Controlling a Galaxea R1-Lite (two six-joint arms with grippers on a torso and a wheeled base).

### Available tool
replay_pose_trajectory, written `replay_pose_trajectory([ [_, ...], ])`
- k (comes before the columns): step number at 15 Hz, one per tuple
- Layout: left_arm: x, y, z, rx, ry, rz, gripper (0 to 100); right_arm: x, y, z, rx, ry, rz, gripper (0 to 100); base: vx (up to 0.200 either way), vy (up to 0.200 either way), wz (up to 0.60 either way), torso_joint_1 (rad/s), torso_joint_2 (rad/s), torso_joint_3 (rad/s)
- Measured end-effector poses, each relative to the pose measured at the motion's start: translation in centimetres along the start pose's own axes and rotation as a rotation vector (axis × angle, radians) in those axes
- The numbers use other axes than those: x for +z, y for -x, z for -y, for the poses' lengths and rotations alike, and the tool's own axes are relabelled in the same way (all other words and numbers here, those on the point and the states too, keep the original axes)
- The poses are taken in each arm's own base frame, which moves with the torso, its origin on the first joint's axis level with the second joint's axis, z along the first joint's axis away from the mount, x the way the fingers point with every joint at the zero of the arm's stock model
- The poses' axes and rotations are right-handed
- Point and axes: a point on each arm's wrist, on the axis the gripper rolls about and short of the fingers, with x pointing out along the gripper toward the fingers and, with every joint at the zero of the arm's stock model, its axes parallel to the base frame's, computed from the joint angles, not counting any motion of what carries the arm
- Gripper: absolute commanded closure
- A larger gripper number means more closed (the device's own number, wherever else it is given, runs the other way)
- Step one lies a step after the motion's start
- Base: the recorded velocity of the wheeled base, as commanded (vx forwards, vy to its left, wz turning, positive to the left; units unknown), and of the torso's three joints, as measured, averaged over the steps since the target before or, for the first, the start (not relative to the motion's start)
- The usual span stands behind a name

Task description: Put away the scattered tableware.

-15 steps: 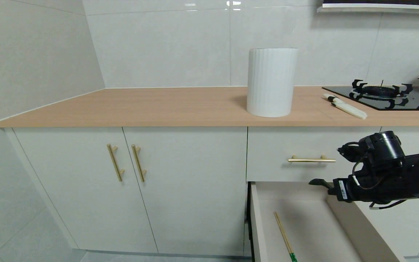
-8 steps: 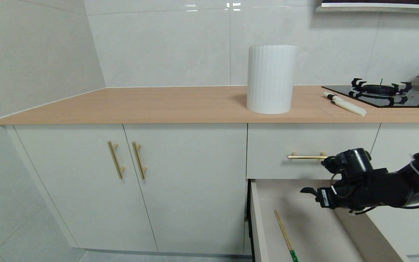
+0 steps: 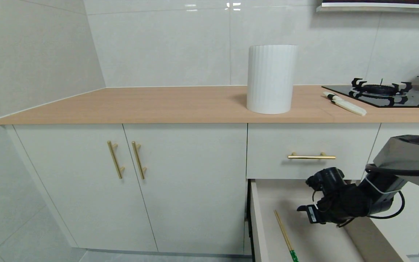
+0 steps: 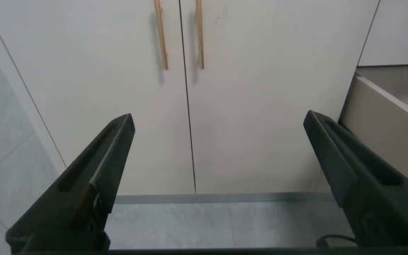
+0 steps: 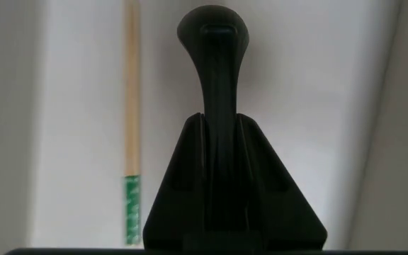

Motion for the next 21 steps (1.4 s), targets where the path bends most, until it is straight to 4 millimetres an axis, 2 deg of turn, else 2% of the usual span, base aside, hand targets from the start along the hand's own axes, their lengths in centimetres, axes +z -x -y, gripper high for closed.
replay_pose_trajectory([
  [5,0.0,0.0,0.0,0.000,0.000,0.000,0,-1.2,-1.2,-0.5,-0.038,0.054,-0.089,100,0.000,0.000,0.00,0.000,0.00,0.000],
  [8,0.0,0.0,0.0,0.000,0.000,0.000,0,-1.3,-1.3,-0.9,-0.098,0.075,-0.108,100,0.000,0.000,0.00,0.000,0.00,0.000],
  [21,0.0,0.0,0.0,0.000,0.000,0.000,0,-1.4,-1.5,-1.1,-0.106,0.088,-0.110,100,0.000,0.000,0.00,0.000,0.00,0.000],
])
